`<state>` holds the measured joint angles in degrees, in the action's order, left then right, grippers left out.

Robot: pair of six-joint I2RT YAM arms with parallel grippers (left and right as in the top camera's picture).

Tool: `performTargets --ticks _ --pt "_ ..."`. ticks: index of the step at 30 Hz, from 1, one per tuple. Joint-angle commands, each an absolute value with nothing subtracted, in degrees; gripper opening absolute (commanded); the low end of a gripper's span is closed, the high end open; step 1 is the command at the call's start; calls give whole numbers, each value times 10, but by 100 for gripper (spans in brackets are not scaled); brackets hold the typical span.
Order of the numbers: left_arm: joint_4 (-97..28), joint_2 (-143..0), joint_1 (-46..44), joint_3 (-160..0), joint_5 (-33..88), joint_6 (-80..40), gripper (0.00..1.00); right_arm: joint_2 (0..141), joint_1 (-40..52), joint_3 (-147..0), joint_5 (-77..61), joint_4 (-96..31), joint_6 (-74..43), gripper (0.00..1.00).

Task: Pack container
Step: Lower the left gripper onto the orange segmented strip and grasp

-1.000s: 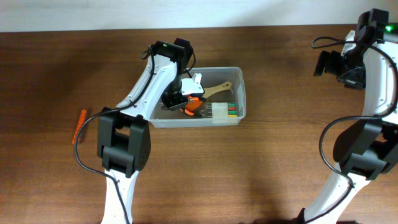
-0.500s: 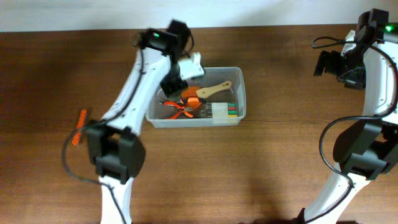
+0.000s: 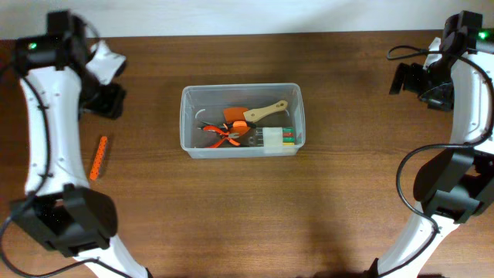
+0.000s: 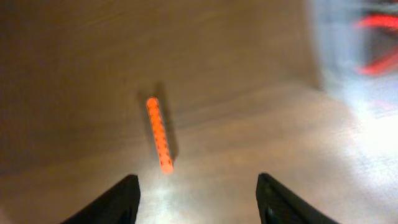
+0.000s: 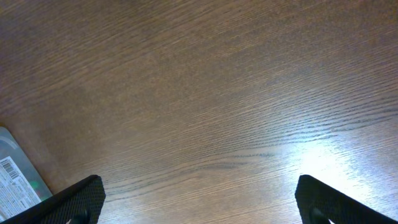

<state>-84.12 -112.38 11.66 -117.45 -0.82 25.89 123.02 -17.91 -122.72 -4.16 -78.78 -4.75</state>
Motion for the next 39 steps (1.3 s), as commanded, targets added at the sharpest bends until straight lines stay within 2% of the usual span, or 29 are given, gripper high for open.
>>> performTargets --ticks 1,6,8,11,16,28,39 --pt "-796 -1129 174 -1087 24 238 62 1232 -176 -1224 -45 -785 -54 98" --pt "-679 -1129 215 -959 26 236 64 1232 -176 -1224 -45 -781 -54 98" --pt "-642 -1129 225 -920 17 237 67 1232 -176 -1224 -45 -781 -54 98" --pt "-598 -1129 234 -879 13 269 71 1232 -176 -1224 -45 -781 -54 98" --pt "-534 -1130 247 -836 6 283 72 1232 -176 -1224 -45 -781 -54 98" --pt "-512 -1175 249 -833 6 284 70 1232 -176 -1224 -45 -782 -54 98" --pt "-510 -1204 249 -833 6 284 64 1232 -176 -1224 -45 -782 -54 99"
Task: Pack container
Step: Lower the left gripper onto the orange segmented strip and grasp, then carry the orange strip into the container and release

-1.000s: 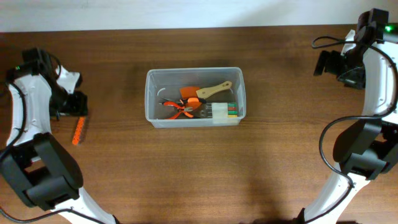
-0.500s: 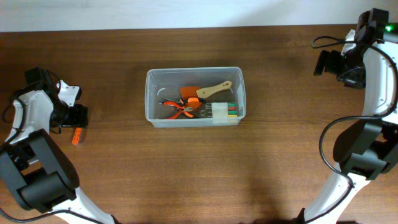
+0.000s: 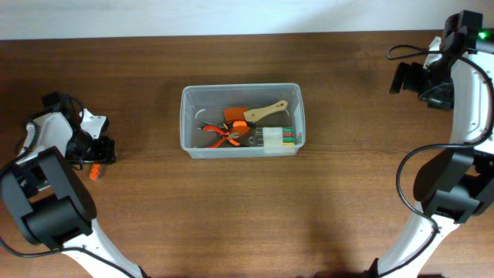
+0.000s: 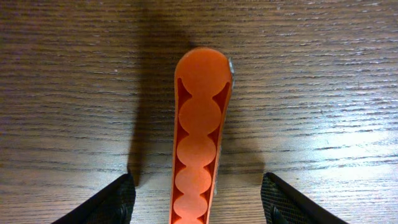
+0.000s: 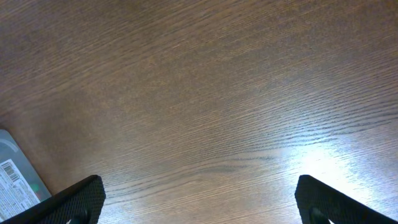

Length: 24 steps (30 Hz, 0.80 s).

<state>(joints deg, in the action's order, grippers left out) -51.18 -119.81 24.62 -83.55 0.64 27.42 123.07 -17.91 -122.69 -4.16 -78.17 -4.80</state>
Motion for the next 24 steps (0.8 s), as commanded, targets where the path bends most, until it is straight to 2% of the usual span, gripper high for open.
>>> performTargets --ticks 1,3,6,12,17,24 --pt "-510 -1204 249 -833 5 284 62 1232 -176 -1224 -45 -782 -54 98" --pt "-511 -1204 249 -833 -1 284 55 1232 -176 -1224 -45 -781 -54 98" --pt "-511 -1204 249 -833 -5 288 39 1232 -176 -1224 -45 -782 -54 98" --pt "-512 -1204 249 -833 -4 289 19 1232 -176 -1224 -45 -782 -54 98" --pt "-513 -1204 249 -834 -5 297 8 1232 -176 -1224 -45 -782 -54 99" --pt "-617 -1202 236 -954 -4 296 2 1232 -176 -1224 -45 -782 -54 98"
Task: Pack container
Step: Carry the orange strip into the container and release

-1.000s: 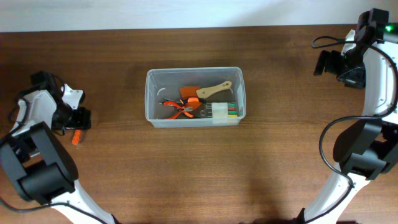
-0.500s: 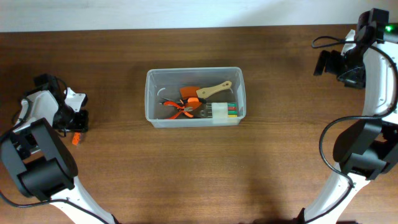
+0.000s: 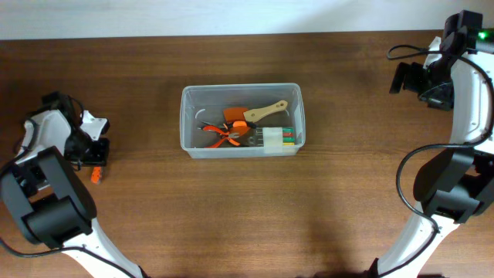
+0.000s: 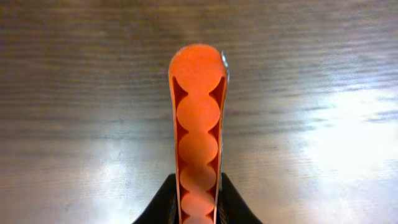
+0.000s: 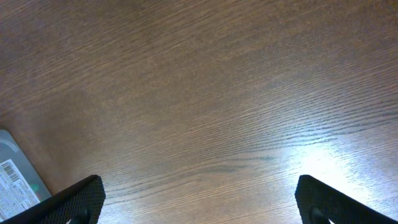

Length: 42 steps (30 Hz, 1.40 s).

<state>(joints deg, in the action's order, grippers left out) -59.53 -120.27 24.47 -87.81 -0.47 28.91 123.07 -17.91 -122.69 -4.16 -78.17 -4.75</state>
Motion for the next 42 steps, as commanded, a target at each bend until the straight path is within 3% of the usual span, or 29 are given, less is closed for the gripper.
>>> performTargets --ticks 1,6,11,21,33,36,37,38,42 --pt "-642 -1202 230 -990 -4 296 2 1232 -176 -1224 -45 -782 -54 98" --pt "-769 -1202 170 -1207 24 296 2 1232 -176 -1224 -45 -782 -54 98" --pt "-823 -1202 47 -1383 54 320 2 1232 -176 -1224 -45 -782 -54 98" --pt "-835 -1259 -168 -1355 52 539 2 1232 -176 -1224 -45 -782 -54 99" --pt "-788 -1404 -221 -1339 -22 615 4 1232 -176 -1224 -45 -781 -54 98" --pt "-770 -1409 -219 -1339 -56 614 15 1232 -176 -1224 -45 -782 -54 98" --pt "-765 -1406 -219 -1340 -82 614 41 1232 -176 -1224 -45 -782 -54 98" --pt "-765 -1404 -219 -1341 -94 611 99 1232 -176 -1224 -45 -781 -54 98" --pt "-772 -1373 -220 -1342 -103 556 99 1232 -176 -1224 -45 -782 -54 98"
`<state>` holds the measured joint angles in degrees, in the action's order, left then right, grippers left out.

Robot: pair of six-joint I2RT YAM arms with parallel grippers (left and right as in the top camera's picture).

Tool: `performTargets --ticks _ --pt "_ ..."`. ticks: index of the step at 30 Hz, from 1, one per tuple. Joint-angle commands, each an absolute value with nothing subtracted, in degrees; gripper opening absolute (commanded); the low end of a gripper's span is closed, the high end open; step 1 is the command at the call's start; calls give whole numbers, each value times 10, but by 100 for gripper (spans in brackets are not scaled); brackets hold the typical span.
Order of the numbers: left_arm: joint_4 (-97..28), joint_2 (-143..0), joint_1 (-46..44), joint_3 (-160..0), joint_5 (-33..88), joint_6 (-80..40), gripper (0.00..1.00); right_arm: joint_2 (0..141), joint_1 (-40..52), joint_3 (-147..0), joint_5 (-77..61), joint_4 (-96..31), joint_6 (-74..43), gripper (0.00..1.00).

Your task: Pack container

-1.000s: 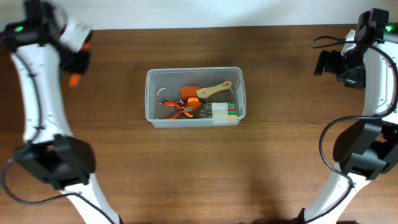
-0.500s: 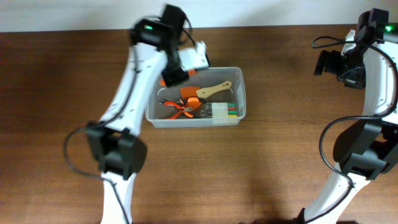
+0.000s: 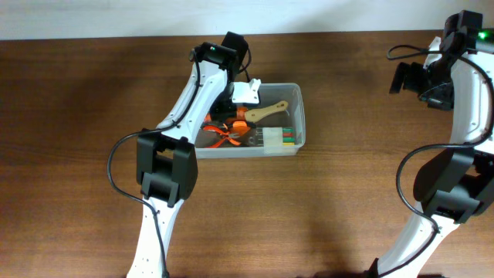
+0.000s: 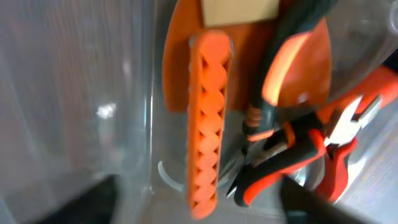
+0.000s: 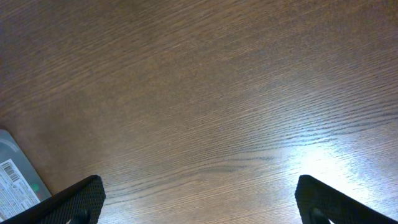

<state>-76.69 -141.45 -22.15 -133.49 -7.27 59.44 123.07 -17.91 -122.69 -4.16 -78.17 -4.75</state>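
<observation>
The clear plastic container stands at the table's middle. An orange perforated strip lies inside it near the left wall, resting on an orange spatula blade beside orange-and-black pliers. My left gripper hangs open over it, fingers wide on either side of the strip and not touching it. Overhead, the left gripper is low over the container's left half. My right gripper is open over bare wood at the far right.
The container also holds a wooden-handled spatula and a white box with green and red pieces. A grey labelled corner shows at the lower left of the right wrist view. The left arm reaches over the container's left side.
My left gripper, then shut on the orange strip at the table's left edge, is now open over the container. The strip lies inside it. The right arm has not moved.
The orange strip lay on the table's left side with my left gripper open above it. Then the gripper was down around the strip, then shut on it. Now the strip rests in the container and the gripper is open.
</observation>
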Motion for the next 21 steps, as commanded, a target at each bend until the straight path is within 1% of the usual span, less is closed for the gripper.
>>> performTargets --ticks 1,4,8,10,12,14,15,17,20,21 --pt "-777 -1360 -220 -1342 -103 546 99 1232 -176 -1224 -45 -782 -54 98" --pt "-793 -1306 -221 -1342 -103 517 99 1232 -176 -1224 -45 -782 -54 98" --pt "-796 -1219 -221 -1343 -97 412 99 1232 -176 -1224 -45 -780 -55 98" --pt "-806 -1175 -216 -1343 -83 379 99 1232 -176 -1224 -47 -772 -55 99" --pt "-813 -1137 -204 -1343 -77 349 99 1232 -176 -1224 -70 -769 -54 98" --pt "-826 -1095 -170 -1343 -78 302 99 1232 -176 -1224 -107 -760 -54 99" --pt "-831 -1083 -152 -1343 -78 279 99 1232 -176 -1224 -116 -759 -54 98" --pt "-845 -1068 -104 -1343 -78 226 99 1232 -174 -1225 -123 -754 -54 88" --pt "-872 -1064 -20 -1343 -78 147 99 1225 -165 -1226 -123 -752 -49 85" --pt "-883 -1064 13 -1343 -77 127 99 1219 -161 -1228 -123 -754 -45 80"
